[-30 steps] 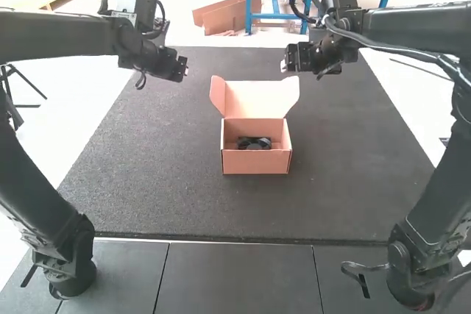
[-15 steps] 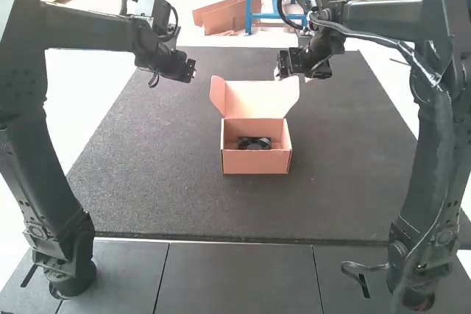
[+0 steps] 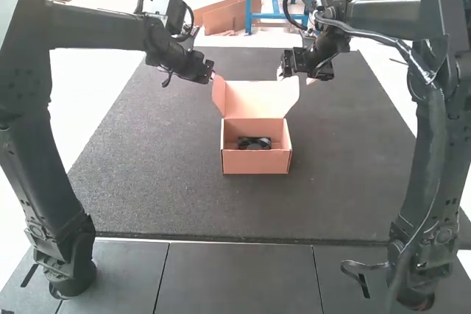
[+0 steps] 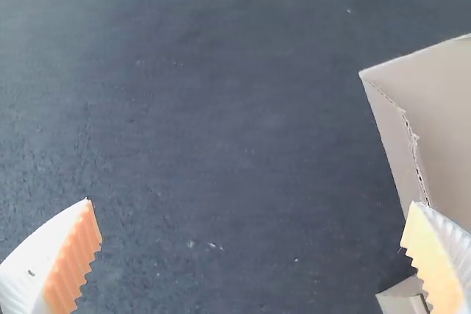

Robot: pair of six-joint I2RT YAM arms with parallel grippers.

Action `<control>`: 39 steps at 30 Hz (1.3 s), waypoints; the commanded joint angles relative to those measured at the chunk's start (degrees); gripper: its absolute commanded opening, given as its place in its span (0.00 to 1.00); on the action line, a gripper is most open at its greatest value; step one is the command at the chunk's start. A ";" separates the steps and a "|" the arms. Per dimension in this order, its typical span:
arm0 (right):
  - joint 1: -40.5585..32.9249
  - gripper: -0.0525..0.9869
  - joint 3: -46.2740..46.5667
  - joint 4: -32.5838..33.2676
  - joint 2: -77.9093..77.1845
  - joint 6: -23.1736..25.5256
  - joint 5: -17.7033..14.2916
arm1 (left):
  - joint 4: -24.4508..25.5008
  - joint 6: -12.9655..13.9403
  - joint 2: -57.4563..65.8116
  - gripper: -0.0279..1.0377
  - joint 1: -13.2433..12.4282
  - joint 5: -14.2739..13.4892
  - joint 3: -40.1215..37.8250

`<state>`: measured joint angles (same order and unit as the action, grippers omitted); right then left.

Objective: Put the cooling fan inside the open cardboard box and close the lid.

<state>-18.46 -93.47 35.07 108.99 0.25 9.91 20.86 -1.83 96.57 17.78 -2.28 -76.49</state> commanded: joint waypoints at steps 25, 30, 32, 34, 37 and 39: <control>0.53 0.37 -2.42 -0.88 -0.18 0.63 2.39 | -0.30 -3.45 1.60 0.94 0.85 5.54 -1.21; 0.53 0.32 -2.42 -1.23 -0.18 0.63 1.51 | -0.21 -3.54 1.60 0.94 0.85 5.54 -1.21; 0.53 0.30 -2.42 -1.23 -0.18 0.63 0.99 | -0.21 -3.54 1.60 0.94 0.85 5.54 -1.21; 0.62 0.27 -2.33 -1.23 -0.18 0.54 0.90 | -0.21 -3.54 1.60 0.94 0.85 5.54 -1.21; 0.53 0.16 -2.15 -1.23 -0.18 0.54 0.81 | -0.21 -3.62 1.60 0.94 0.85 5.54 -1.21; 0.53 0.08 -1.89 -1.23 -0.18 0.54 0.90 | -0.21 -3.62 1.51 0.94 0.94 5.54 -1.21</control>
<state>-18.46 -93.47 34.13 108.99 0.62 11.42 20.95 -4.84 97.97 18.02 2.66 -76.49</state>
